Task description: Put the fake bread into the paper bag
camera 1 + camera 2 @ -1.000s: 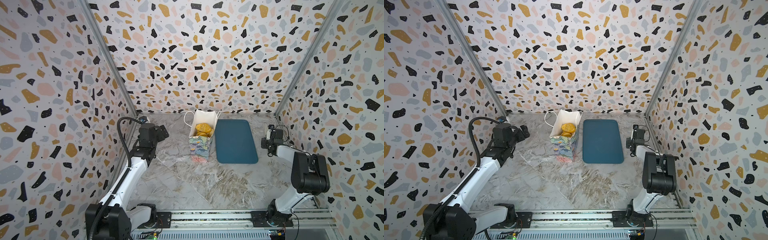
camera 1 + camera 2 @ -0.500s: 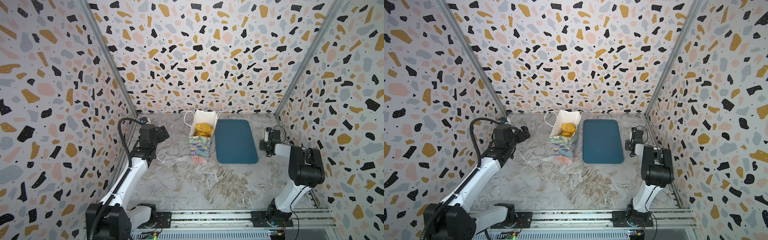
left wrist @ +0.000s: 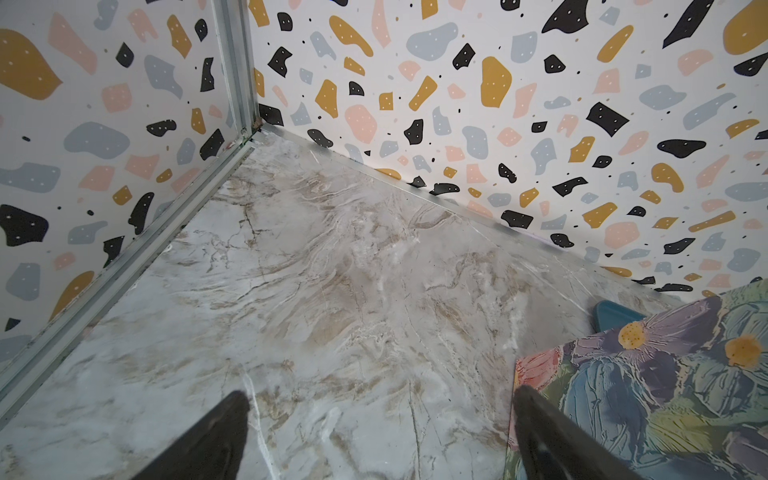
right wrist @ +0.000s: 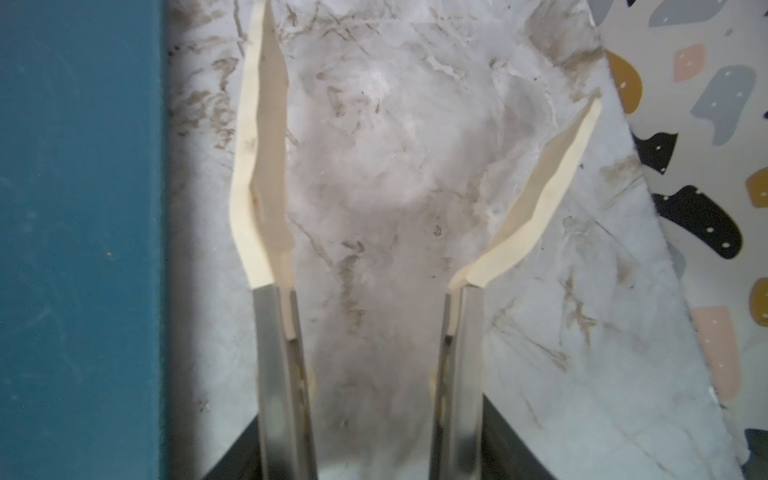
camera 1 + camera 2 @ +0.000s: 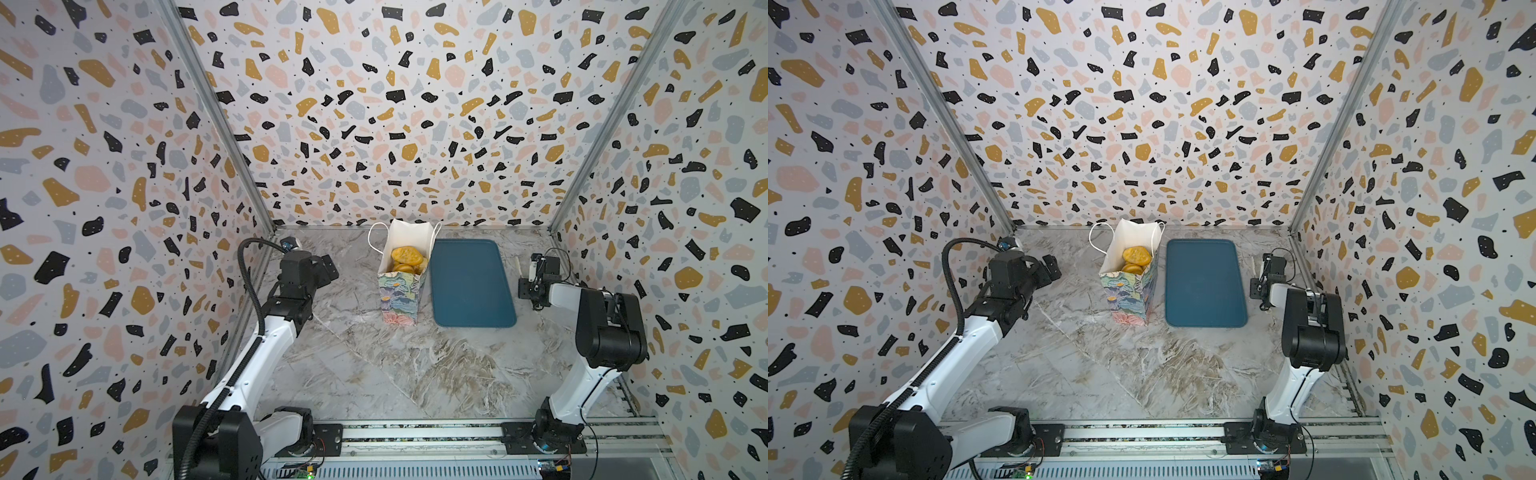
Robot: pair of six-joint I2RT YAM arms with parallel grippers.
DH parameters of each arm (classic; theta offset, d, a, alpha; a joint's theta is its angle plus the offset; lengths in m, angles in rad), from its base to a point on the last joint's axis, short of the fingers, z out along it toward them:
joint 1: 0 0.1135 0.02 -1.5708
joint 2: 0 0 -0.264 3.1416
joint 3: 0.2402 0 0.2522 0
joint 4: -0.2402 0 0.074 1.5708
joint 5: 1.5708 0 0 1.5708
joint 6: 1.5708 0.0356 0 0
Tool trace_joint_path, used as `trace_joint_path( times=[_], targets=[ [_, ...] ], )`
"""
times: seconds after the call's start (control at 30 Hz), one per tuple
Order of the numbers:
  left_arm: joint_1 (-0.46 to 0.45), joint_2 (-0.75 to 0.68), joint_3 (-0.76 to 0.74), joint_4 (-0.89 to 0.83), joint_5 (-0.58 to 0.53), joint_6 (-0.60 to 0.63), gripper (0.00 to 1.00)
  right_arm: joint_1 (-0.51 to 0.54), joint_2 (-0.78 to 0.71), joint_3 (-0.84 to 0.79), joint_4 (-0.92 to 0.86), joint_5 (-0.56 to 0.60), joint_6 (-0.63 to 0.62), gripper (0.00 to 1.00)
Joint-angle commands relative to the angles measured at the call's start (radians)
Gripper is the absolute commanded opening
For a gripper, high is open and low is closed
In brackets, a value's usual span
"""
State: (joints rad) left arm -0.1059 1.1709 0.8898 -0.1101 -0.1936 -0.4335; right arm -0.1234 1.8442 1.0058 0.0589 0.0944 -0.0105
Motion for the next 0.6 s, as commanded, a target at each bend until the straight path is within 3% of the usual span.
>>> trace_joint_path(
  times=[0.0,0.27,0.33,0.37,0.57],
  targets=[
    [0.006,-0.016,-0.009,0.029,-0.015,0.01,1.0,-0.002,-0.011,0.048,-0.027,0.011,0.015,0.65],
    [0.006,-0.03,-0.008,0.022,-0.023,0.02,1.0,-0.003,-0.051,0.05,-0.05,0.003,0.034,0.78],
    [0.006,-0.033,-0.008,0.018,-0.023,0.022,1.0,-0.004,-0.062,0.051,-0.057,0.002,0.041,0.97],
    [0.006,-0.035,-0.006,0.017,-0.024,0.023,0.99,-0.005,-0.068,0.052,-0.061,0.0,0.044,0.99],
    [0.006,-0.039,-0.006,0.012,-0.025,0.027,1.0,-0.01,-0.105,0.061,-0.082,-0.027,0.066,0.99]
  ],
)
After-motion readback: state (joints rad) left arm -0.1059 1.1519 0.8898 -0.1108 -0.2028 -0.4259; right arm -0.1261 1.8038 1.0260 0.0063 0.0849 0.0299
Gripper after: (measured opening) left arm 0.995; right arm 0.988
